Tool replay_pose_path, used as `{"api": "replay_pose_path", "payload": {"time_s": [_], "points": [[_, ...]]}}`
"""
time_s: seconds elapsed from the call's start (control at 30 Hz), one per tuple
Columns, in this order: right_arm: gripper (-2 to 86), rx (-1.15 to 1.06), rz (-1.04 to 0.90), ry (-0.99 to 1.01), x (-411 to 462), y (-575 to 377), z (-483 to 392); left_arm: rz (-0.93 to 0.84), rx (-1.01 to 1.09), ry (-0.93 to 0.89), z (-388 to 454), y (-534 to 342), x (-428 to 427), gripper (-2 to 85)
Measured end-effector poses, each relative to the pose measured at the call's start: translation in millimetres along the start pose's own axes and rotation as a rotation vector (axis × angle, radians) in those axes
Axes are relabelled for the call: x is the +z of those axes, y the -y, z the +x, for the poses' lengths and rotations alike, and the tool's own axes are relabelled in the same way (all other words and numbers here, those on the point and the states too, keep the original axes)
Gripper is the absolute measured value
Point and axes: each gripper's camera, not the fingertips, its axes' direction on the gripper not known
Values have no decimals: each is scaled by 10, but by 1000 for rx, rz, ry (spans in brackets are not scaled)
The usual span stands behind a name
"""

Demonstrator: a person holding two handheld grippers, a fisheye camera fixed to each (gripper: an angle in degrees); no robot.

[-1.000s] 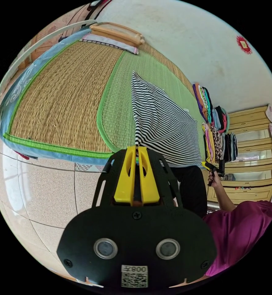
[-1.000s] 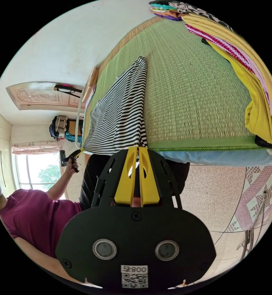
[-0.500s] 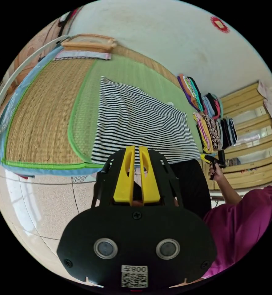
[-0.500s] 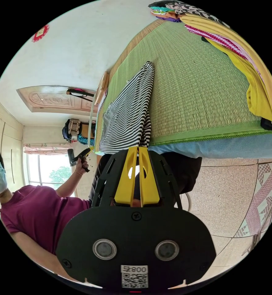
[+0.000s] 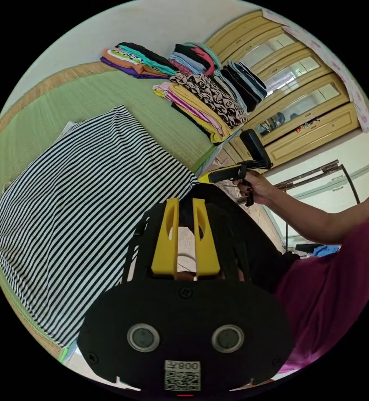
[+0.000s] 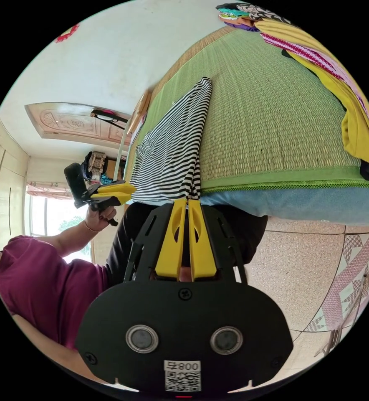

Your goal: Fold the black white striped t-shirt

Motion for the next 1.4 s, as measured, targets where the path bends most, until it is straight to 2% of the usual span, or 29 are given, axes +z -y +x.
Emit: {"api": "replay_pose_path", "payload": {"time_s": [0.23, 0.33, 0.53, 0.77, 0.93, 1.4], "points": [[3, -26, 68, 144, -314, 17, -21, -95, 187, 136, 710, 522, 938, 89], [3, -51, 64, 169, -375, 63, -85, -104, 257, 261, 1016, 687, 1268, 90], [7, -70, 41, 181, -355, 176, -151, -130, 314, 473, 1353, 864, 1804, 28], [53, -7, 132, 138, -522, 368, 63, -57, 165, 366, 1153, 901, 1899, 9], [93, 65, 140, 144, -382, 916, 285, -12, 100, 307, 1035, 917, 1909, 8], [104, 158, 117, 131, 44, 2299, 481, 94, 28, 195, 858, 962, 1736, 7]]}}
